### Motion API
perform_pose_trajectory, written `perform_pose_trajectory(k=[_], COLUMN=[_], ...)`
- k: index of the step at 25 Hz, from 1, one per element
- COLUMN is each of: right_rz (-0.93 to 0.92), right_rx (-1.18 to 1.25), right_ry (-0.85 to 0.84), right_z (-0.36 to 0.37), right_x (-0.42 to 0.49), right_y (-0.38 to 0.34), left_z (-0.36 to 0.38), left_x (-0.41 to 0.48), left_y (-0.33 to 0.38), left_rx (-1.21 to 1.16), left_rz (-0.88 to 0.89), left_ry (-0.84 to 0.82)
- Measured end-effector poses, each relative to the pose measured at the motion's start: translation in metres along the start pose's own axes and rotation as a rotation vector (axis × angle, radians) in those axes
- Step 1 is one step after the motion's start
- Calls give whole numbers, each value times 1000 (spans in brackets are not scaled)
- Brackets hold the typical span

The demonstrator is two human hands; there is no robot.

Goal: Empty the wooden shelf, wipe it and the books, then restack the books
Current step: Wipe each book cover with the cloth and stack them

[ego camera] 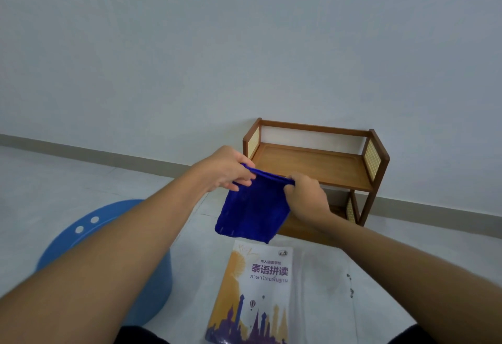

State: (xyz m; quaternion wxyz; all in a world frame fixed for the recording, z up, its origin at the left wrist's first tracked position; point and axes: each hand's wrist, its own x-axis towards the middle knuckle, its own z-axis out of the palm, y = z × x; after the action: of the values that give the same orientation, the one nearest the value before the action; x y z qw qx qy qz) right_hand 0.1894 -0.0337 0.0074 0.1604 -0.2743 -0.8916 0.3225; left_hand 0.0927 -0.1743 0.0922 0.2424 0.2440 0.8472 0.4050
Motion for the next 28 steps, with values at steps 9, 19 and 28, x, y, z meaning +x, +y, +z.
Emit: perform_pose_trajectory(k=[9,19,28], right_rz=[-194,267,-9], right_rx=[-1,94,-42], right_ry=[-323,-863,-480], right_z=[-18,52,140], right_x=[-23,-20,10], right_y=[-1,62,141], left_z=[-8,37,98], left_x=[5,45,106], left_y=[-41,-132,-223], left_rx=[620,636,888], left_rz=[59,-71,209], left_ry=[-106,-669,-215])
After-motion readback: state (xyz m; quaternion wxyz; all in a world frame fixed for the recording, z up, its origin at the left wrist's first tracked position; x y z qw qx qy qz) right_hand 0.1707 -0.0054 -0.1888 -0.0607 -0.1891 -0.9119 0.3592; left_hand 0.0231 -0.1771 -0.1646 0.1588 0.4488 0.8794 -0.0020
